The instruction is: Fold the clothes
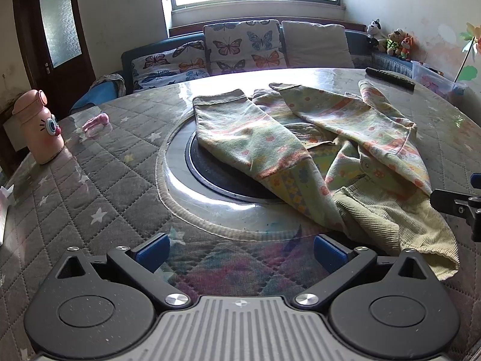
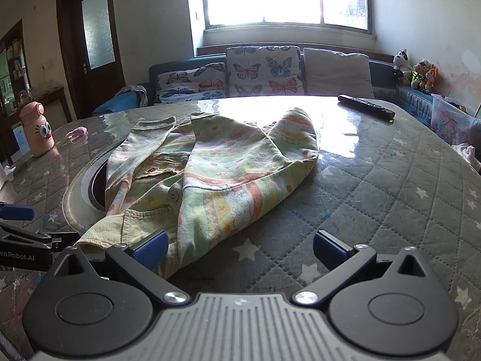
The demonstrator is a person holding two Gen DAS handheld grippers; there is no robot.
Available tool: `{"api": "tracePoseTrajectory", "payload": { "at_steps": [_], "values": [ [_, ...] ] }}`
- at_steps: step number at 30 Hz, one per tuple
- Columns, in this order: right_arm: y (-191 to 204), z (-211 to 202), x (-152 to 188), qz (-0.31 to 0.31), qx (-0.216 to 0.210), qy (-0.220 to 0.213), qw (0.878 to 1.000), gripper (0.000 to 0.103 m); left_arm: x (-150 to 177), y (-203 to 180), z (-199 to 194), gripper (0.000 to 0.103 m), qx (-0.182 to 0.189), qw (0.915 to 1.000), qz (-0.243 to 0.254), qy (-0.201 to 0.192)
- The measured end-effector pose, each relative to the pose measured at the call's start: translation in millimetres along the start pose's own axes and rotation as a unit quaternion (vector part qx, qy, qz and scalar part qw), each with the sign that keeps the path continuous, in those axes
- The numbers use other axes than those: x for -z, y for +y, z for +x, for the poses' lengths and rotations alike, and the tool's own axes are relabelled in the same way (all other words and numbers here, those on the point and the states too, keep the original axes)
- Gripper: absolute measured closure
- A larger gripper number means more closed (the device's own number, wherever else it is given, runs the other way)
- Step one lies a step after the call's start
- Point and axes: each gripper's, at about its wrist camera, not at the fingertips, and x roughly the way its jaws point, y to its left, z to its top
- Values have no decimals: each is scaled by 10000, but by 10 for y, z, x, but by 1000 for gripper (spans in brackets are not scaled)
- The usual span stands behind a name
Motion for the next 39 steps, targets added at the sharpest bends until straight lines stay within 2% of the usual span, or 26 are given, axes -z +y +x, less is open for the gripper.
{"api": "tracePoseTrajectory", "payload": {
  "at_steps": [24, 39],
  "values": [
    [189, 226, -233, -392, -152, 65, 9991, 0, -199, 77, 157, 0, -68, 10000, 18, 38],
    [188, 528, -546, -756, 4, 48, 9971, 0, -640, -33, 343, 0, 38, 9996, 230, -173]
  ]
}}
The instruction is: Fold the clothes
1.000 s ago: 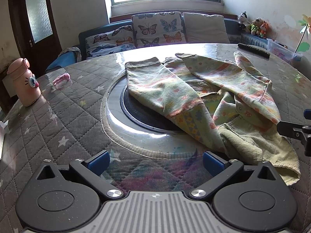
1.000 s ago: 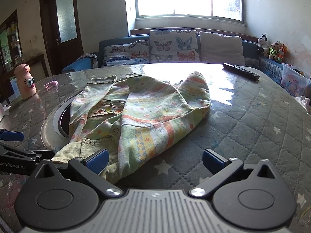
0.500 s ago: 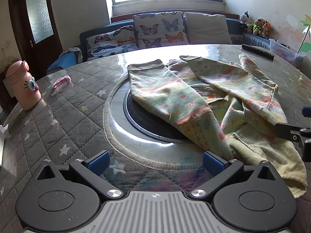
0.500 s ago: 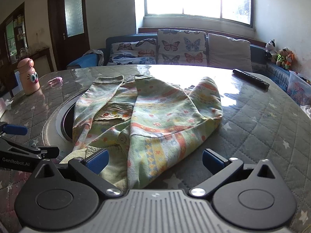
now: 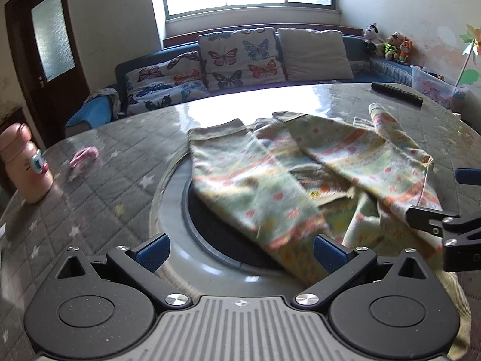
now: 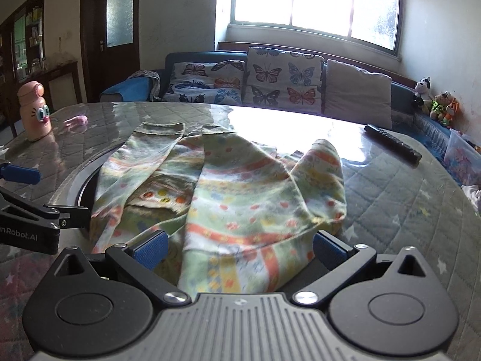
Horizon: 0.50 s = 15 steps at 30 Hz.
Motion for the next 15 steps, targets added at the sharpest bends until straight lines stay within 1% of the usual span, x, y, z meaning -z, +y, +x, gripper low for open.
{"api": "tracePoseTrajectory", "payload": {
  "at_steps": [9, 15],
  "values": [
    [9, 160, -122, -271, 97, 10, 9996, 0, -370, -182, 412, 0, -130, 9996, 261, 47],
    [19, 289, -162, -412, 80, 97, 9991, 0, -400, -191, 699, 0, -459, 9979, 381, 254]
  ]
}}
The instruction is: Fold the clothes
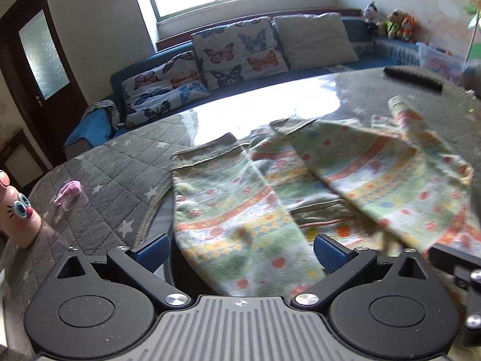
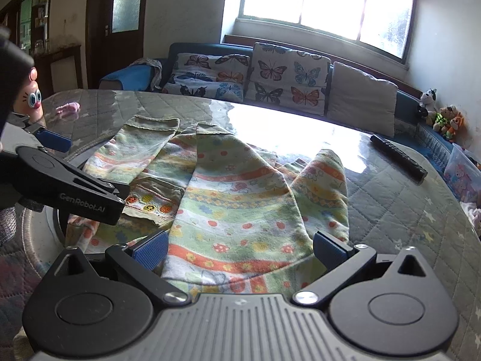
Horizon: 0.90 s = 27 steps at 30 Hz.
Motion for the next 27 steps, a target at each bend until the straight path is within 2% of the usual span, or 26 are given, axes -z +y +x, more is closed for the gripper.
{"api": "tracePoseTrajectory", "payload": {
  "at_steps": [7, 10, 17, 21, 24, 27],
  "values": [
    [182, 225, -140, -445, -15, 22, 9990, 0, 149, 210, 60, 0, -316, 9989, -279, 215],
    [304, 404, -188, -748, 101, 128, 9971, 0, 208, 307, 28, 0, -374, 9981, -442, 228],
    [383, 690, -234, -989, 869, 296, 9909, 0, 244, 376, -2, 0, -377, 9974, -571, 205],
    [357, 653, -219, -1020, 1336, 146, 9857, 0, 242, 376, 4, 0, -356, 9975, -579, 200],
    [272, 526, -186, -1101, 1977, -157, 9739, 0, 254, 383, 20, 0, -368, 9974, -585, 222],
    [115, 389, -145, -952, 2354, -347, 9666, 0, 274, 407, 16, 0, -371, 9971, -625, 224]
  ]
}}
